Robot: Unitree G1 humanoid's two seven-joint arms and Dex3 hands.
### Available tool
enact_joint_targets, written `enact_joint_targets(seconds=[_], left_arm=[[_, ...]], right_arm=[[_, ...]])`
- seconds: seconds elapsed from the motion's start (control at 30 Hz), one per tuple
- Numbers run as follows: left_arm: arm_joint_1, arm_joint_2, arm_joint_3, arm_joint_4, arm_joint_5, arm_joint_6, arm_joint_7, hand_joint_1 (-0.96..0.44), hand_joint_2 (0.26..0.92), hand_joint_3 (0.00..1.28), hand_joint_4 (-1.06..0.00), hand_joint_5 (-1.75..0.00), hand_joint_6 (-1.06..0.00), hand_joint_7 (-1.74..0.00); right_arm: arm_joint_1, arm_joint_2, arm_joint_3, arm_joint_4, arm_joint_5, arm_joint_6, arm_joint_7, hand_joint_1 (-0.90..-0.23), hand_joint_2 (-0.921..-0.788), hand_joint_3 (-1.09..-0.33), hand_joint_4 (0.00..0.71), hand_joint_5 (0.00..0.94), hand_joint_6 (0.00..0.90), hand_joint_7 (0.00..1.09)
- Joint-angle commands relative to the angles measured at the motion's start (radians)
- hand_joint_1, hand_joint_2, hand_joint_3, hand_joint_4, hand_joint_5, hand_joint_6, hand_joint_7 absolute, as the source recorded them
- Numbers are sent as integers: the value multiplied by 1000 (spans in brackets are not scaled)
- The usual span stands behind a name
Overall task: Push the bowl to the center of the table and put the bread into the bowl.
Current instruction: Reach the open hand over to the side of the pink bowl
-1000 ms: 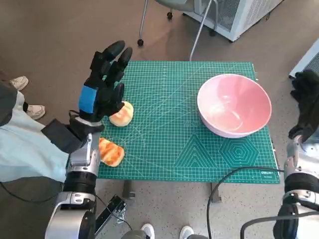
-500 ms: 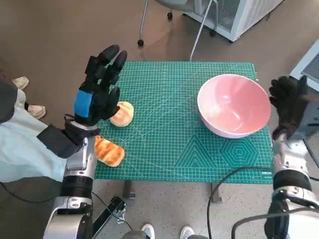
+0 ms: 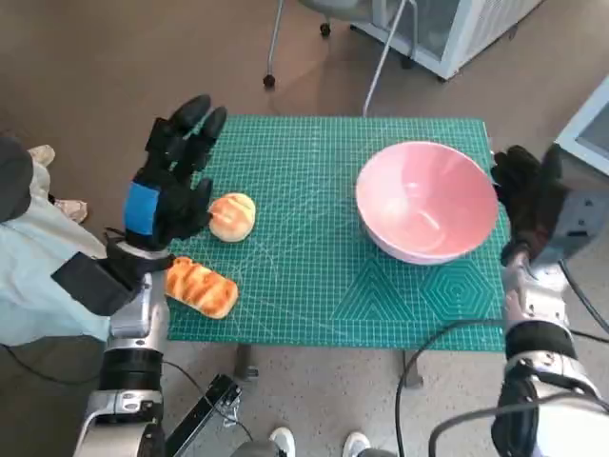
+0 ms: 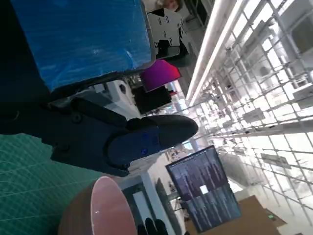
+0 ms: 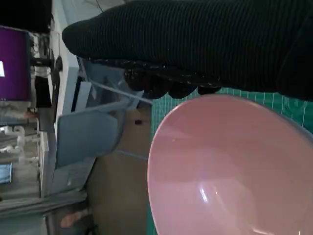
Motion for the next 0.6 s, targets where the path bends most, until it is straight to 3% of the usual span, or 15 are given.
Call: enact_joint_targets(seconds=[0.03, 0.3, 0.6], left_arm=[[17, 15, 7, -26, -6, 13, 1, -699, 921, 510, -305, -1, -100, -456], [20, 24, 12, -17, 14, 2, 16, -699, 921, 508, -303, 0, -105, -441], [13, 31, 18, 7, 23, -8, 28, -695, 921, 514, -297, 0, -113, -426]], right_arm=[[-3, 35, -7, 14, 5, 15, 24, -647, -921, -833, 232, 12, 155, 278], [-6, 52, 19, 14, -28, 4, 44, -627, -921, -830, 245, 14, 166, 269], [-14, 76, 40, 15, -44, 9, 41, -658, -921, -829, 251, 12, 175, 261]])
